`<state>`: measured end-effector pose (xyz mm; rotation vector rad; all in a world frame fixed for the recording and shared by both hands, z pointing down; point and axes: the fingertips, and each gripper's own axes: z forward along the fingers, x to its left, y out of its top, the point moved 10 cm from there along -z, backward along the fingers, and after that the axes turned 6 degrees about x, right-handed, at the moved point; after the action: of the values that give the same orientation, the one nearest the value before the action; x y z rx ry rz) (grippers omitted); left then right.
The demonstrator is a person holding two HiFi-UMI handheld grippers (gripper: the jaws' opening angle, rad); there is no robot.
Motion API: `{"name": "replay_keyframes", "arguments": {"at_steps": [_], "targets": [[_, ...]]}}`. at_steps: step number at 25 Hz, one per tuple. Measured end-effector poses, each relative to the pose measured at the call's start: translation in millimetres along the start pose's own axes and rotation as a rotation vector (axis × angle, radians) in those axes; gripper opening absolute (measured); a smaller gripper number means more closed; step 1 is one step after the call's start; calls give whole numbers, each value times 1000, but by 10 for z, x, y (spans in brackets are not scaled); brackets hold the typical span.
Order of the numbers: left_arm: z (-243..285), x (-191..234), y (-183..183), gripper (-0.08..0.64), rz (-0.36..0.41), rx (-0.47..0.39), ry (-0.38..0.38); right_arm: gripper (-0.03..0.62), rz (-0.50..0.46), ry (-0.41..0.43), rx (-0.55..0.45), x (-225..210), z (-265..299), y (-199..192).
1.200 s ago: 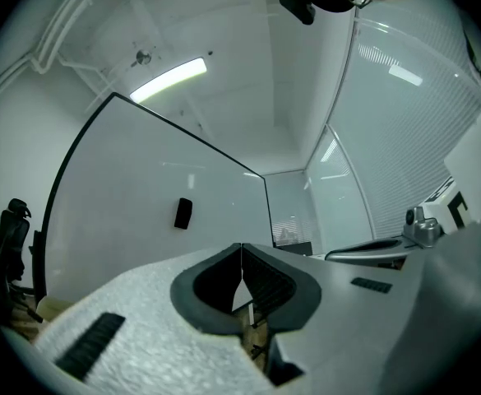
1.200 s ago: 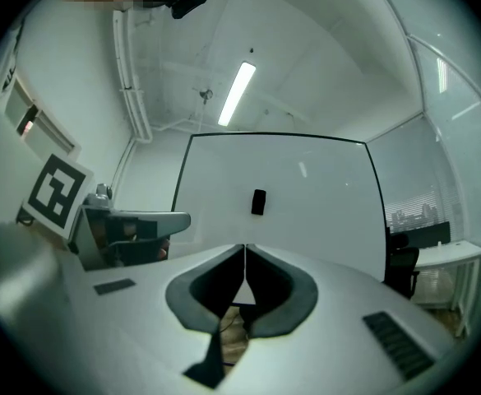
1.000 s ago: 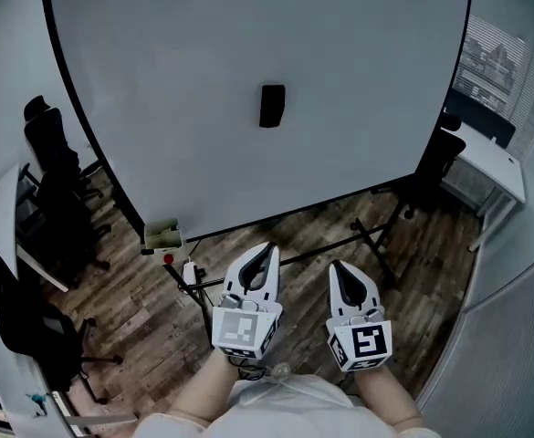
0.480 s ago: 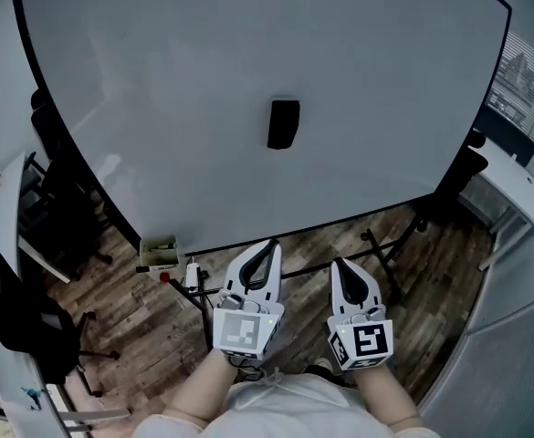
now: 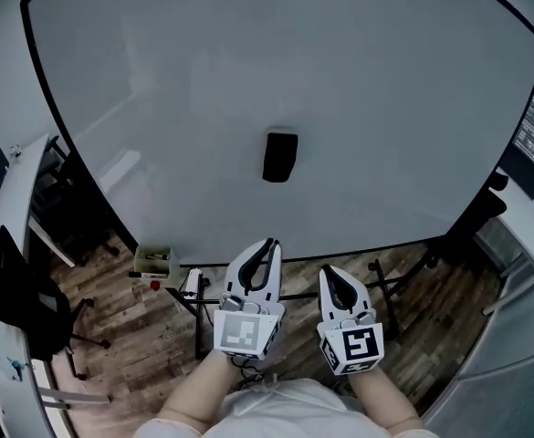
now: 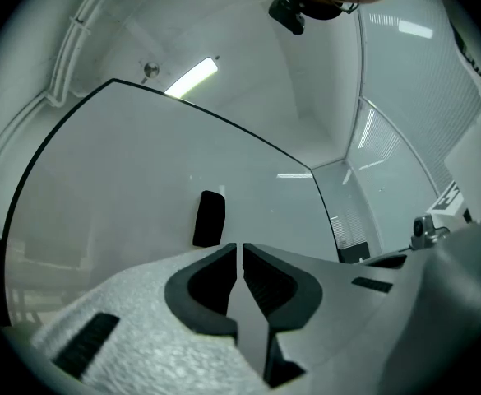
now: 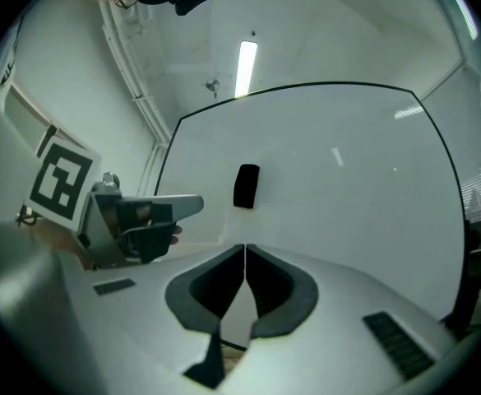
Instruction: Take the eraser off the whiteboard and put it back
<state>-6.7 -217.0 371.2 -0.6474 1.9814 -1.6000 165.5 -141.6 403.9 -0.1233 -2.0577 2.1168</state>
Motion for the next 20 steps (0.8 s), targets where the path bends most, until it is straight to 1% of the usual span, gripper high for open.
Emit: {"name": "replay_keyframes", "arguments": {"at_steps": [2,3,4,5,9,13,15,17,20], "targets": [[128,-8,51,20,2,-12,30,28,4,23,8,-93,35,-24],[197,-8,78,40,7,-16,43,28,2,32,10,-135,49,-31],[272,-3,96,111,12,-15,52,28,-2,39,11,-176,65,-33],[350,9,111,158,15,-9,60,28,-6,44,10,-215,85,-31],[641,118,200,209,21,18,99,28,-18,54,-3,-343,183,3],[857,195,318,238,54,17,145,28,-19,57,-9,-435,223,31],[923,212,359,239,58,15,162,28,-19,61,-14,-463,218,39],[990,229,380,241,59,29,177,28,-20,65,-15,-473,208,46],[1141,263,401,256,90,52,192,28,-19,65,-16,-473,187,50]]}}
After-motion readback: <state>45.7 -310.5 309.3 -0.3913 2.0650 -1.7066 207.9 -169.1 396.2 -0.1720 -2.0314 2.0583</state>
